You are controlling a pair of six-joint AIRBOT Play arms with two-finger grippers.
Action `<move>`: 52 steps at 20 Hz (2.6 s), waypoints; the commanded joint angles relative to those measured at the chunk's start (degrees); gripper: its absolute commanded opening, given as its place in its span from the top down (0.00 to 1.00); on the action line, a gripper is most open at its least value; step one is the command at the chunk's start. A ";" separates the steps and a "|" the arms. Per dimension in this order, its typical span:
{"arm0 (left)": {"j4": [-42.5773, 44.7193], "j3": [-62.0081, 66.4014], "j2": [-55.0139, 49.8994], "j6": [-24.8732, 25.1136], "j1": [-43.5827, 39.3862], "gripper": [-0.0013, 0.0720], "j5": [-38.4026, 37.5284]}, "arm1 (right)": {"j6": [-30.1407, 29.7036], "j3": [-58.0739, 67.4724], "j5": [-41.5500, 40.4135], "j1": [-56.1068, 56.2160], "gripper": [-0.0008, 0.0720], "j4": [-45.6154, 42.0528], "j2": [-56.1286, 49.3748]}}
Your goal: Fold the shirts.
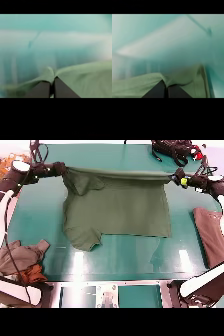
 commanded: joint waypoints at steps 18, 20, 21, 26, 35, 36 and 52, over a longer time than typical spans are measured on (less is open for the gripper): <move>7.93 -9.92 0.11 -8.41 0.17 0.02 -17.05 | 11.54 -1.09 18.56 -0.46 0.53 -22.47 0.20; 8.26 -7.74 0.15 -9.97 2.05 0.03 -24.55 | 17.31 1.66 23.04 -2.54 0.53 -28.13 1.57; 8.26 -6.10 0.15 -11.30 3.56 0.03 -29.31 | 19.39 1.99 25.05 -3.72 0.55 -30.88 2.91; 8.57 -2.29 1.46 -17.51 8.11 0.95 -45.64 | 22.01 -7.30 30.75 -6.73 0.96 -33.66 12.57; 21.46 -41.59 36.54 -25.55 6.86 0.73 -36.17 | 27.82 -51.65 20.33 -8.28 0.92 -32.83 45.94; 21.24 -46.82 39.34 -26.36 6.86 0.29 -33.57 | 28.02 -54.80 18.03 -8.28 0.68 -30.40 47.87; 1.60 -64.30 39.95 -29.29 -6.88 0.58 3.48 | 29.75 -57.77 -1.03 2.73 0.39 -17.94 34.88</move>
